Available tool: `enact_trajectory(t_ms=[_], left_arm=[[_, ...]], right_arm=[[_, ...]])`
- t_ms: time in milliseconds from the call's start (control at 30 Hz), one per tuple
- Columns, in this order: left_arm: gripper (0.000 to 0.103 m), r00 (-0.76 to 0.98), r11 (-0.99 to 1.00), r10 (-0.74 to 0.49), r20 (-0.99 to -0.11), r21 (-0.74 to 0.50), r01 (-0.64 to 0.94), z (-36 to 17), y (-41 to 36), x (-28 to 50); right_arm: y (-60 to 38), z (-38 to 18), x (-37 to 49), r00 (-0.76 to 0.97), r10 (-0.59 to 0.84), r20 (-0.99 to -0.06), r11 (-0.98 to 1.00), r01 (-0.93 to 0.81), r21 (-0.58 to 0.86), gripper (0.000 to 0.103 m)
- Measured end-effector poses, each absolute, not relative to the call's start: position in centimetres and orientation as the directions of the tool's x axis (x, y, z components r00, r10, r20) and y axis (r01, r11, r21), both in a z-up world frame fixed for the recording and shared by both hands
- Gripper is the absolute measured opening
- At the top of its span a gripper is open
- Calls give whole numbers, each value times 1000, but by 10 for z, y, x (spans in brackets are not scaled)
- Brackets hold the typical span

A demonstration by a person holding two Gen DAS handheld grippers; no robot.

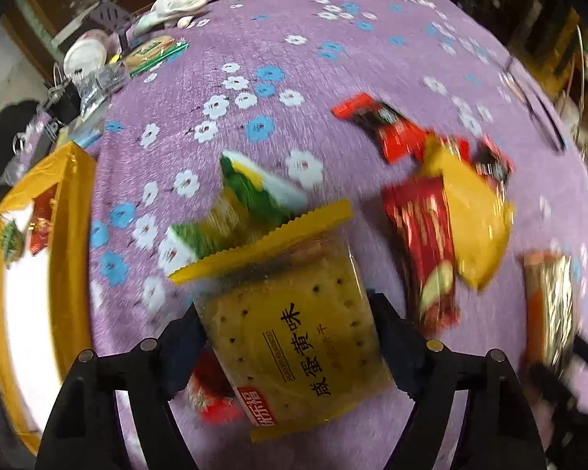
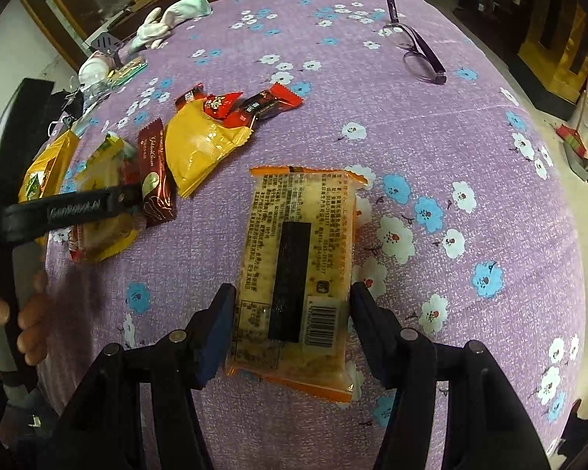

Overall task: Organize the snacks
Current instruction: 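Grasp the yellow cracker pack with left gripper while right grasps clear biscuit bar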

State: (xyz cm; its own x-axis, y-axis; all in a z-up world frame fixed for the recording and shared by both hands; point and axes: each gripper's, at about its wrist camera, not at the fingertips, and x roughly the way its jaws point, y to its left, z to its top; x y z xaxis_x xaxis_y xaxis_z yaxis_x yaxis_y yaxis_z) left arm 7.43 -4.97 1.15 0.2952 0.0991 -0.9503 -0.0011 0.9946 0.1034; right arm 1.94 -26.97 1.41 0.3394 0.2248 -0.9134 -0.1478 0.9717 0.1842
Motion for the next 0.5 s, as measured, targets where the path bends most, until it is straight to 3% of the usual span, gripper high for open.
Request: enact_trajectory(t_ms=[233, 500], left_arm=[[82, 331, 988, 107, -938, 136, 67, 12, -54, 38], [81, 359, 969, -32, -933, 59, 242, 18, -59, 37]], right_arm=[[-269, 14, 19, 348, 228, -909, 971, -150, 186, 59], [-270, 17, 14, 340, 214, -916, 974, -5, 225, 55]])
